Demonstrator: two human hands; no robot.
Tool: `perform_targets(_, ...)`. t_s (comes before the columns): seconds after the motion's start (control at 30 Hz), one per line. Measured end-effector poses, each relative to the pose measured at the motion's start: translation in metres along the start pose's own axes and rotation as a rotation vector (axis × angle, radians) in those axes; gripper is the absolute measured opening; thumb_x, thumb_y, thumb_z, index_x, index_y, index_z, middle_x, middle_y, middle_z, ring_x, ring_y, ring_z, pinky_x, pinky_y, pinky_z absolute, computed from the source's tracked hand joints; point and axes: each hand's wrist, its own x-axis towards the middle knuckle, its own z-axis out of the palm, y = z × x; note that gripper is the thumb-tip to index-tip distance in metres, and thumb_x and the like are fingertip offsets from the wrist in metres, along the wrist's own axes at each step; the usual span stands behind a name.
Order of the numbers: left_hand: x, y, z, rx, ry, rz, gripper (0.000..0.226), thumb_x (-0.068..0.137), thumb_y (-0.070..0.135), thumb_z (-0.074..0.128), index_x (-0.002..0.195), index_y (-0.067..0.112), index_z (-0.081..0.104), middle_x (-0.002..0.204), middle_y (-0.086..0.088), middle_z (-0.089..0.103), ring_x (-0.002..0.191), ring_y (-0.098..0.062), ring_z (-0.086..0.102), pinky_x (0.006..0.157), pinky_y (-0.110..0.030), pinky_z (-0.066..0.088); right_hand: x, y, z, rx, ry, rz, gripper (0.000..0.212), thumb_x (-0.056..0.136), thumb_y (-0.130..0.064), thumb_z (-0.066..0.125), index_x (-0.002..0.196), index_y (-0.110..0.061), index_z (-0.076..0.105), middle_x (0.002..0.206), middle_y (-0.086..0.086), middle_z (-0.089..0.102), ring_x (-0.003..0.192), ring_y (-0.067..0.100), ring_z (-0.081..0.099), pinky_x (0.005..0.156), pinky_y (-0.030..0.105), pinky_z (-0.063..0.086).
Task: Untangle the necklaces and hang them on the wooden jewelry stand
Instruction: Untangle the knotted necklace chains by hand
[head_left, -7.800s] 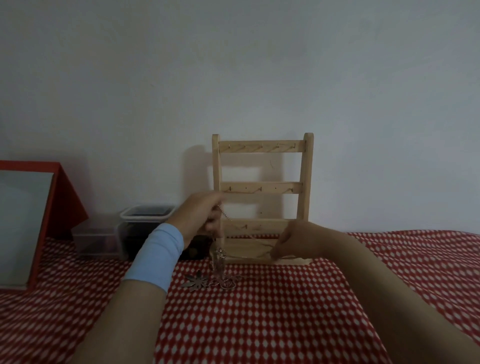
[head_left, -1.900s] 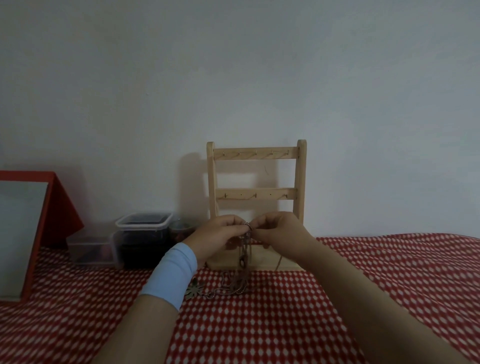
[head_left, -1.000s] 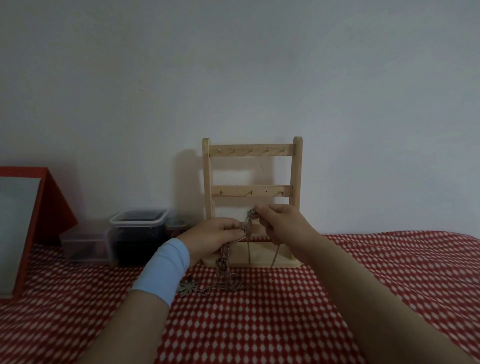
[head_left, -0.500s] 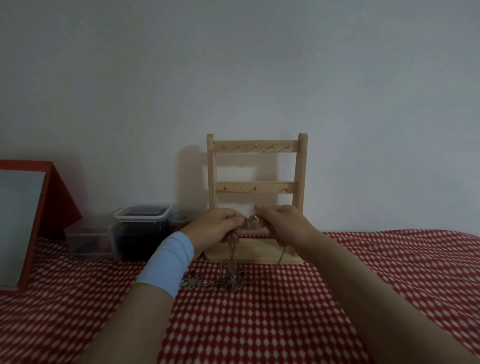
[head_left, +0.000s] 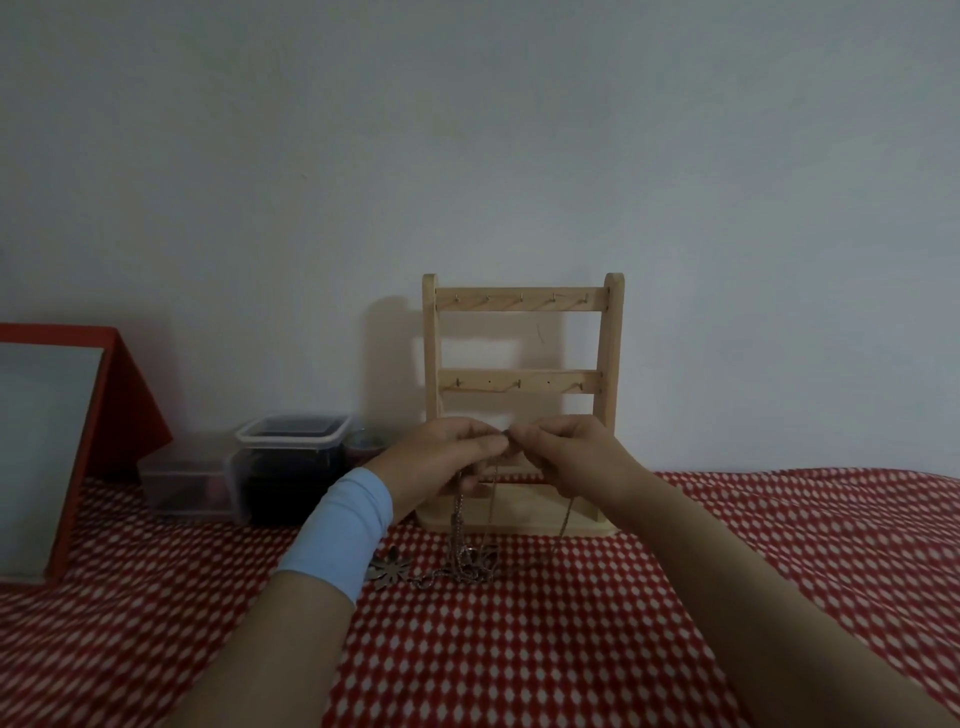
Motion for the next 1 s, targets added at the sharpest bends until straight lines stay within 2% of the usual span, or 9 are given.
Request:
perform_targets(0.17, 0.0, -0.002, 0.0, 0.184, -0.039, 0.001, 0.015, 0.095, 0.03, 0.06, 0.088, 0.02, 0.069, 0.07, 0.005, 0.059, 0.06, -0.009, 0.054, 0.074, -0.032, 0.057, 0.004, 0.002, -0.001, -0.013, 0.027, 0.026, 0.041, 0.105, -0.032, 0.053, 0.078, -0.011, 0.075, 0.053, -0.011, 0.054, 0.044, 0.004, 0.039, 0.044, 0.016, 0.034)
perform_targets(0.33, -0.003, 0.0, -0.001, 0.011, -0.03, -0.041, 0.027, 0.1, 0.029, 0.049, 0.09, 0.018, 0.071, 0.082, 0.001, 0.069, 0.078, -0.013, 0.064, 0.07, -0.026, 0.052, 0.006, 0.005, -0.004, -0.197, 0.114, 0.011, 0.041, 0.101, -0.037, 0.059, 0.068, -0.017, 0.073, 0.056, -0.013, 0.062, 0.048, -0.004, 0.05, 0.056, 0.016, 0.041)
perform_targets(0.47, -0.007, 0.004, 0.0, 0.171, 0.033, 0.017, 0.037, 0.102, 0.033, 0.044, 0.08, 0.019, 0.069, 0.067, 0.007, 0.067, 0.066, -0.01, 0.058, 0.058, -0.016, 0.048, 0.004, 0.002, -0.005, -0.179, 0.053, -0.022, 0.011, 0.097, -0.022, 0.067, 0.098, -0.019, 0.078, 0.076, -0.012, 0.071, 0.052, -0.008, 0.056, 0.054, 0.014, 0.043)
perform_targets(0.53, -0.008, 0.007, 0.0, 0.212, 0.051, 0.024, 0.041, 0.101, 0.038, 0.045, 0.07, 0.021, 0.066, 0.063, 0.006, 0.066, 0.063, -0.012, 0.057, 0.06, -0.02, 0.047, 0.001, -0.002, -0.005, -0.106, -0.001, -0.037, 0.015, 0.097, -0.016, 0.067, 0.107, -0.018, 0.078, 0.078, -0.01, 0.074, 0.055, -0.001, 0.058, 0.05, 0.016, 0.043)
perform_targets(0.6, -0.007, 0.008, 0.001, 0.251, 0.073, 0.019, 0.045, 0.098, 0.046, 0.046, 0.067, 0.019, 0.065, 0.06, 0.005, 0.066, 0.06, -0.012, 0.057, 0.061, -0.02, 0.046, -0.002, -0.005, -0.005, -0.079, -0.038, -0.06, 0.012, 0.096, -0.016, 0.069, 0.102, -0.017, 0.079, 0.077, -0.01, 0.076, 0.057, 0.008, 0.059, 0.049, 0.018, 0.043)
perform_targets(0.73, -0.006, 0.009, 0.006, 0.259, 0.091, -0.015, 0.051, 0.096, 0.054, 0.044, 0.075, 0.014, 0.069, 0.06, 0.002, 0.067, 0.061, -0.016, 0.057, 0.061, -0.022, 0.047, -0.002, -0.008, -0.004, -0.095, -0.048, -0.071, 0.006, 0.09, -0.006, 0.074, 0.087, -0.01, 0.078, 0.062, -0.011, 0.072, 0.049, -0.002, 0.057, 0.048, 0.013, 0.044)
perform_targets(0.83, -0.005, 0.009, 0.006, 0.225, 0.07, -0.077, 0.06, 0.096, 0.06, 0.038, 0.083, 0.012, 0.071, 0.061, 0.002, 0.065, 0.057, -0.015, 0.055, 0.061, -0.024, 0.046, 0.0, -0.006, -0.005, -0.07, -0.034, -0.051, 0.009, 0.093, -0.008, 0.073, 0.085, -0.004, 0.076, 0.068, -0.005, 0.073, 0.052, 0.001, 0.059, 0.05, 0.017, 0.049)
perform_targets(0.93, -0.002, 0.003, 0.001, 0.21, 0.019, -0.054, 0.05, 0.099, 0.047, 0.045, 0.094, 0.005, 0.07, 0.058, 0.005, 0.056, 0.055, -0.014, 0.046, 0.057, -0.025, 0.041, 0.003, -0.003, -0.005, -0.026, 0.048, -0.015, 0.016, 0.101, -0.016, 0.063, 0.092, -0.004, 0.07, 0.087, 0.007, 0.075, 0.049, 0.008, 0.059, 0.044, 0.017, 0.045)
perform_targets(1.0, -0.002, 0.0, -0.002, 0.18, 0.004, -0.027, 0.035, 0.101, 0.032, 0.048, 0.087, 0.007, 0.068, 0.058, 0.006, 0.052, 0.06, -0.016, 0.044, 0.055, -0.023, 0.039, 0.005, 0.001, -0.004, -0.006, 0.081, -0.003, 0.019, 0.105, -0.02, 0.055, 0.095, -0.007, 0.065, 0.096, 0.008, 0.075, 0.047, 0.013, 0.058, 0.041, 0.015, 0.04)
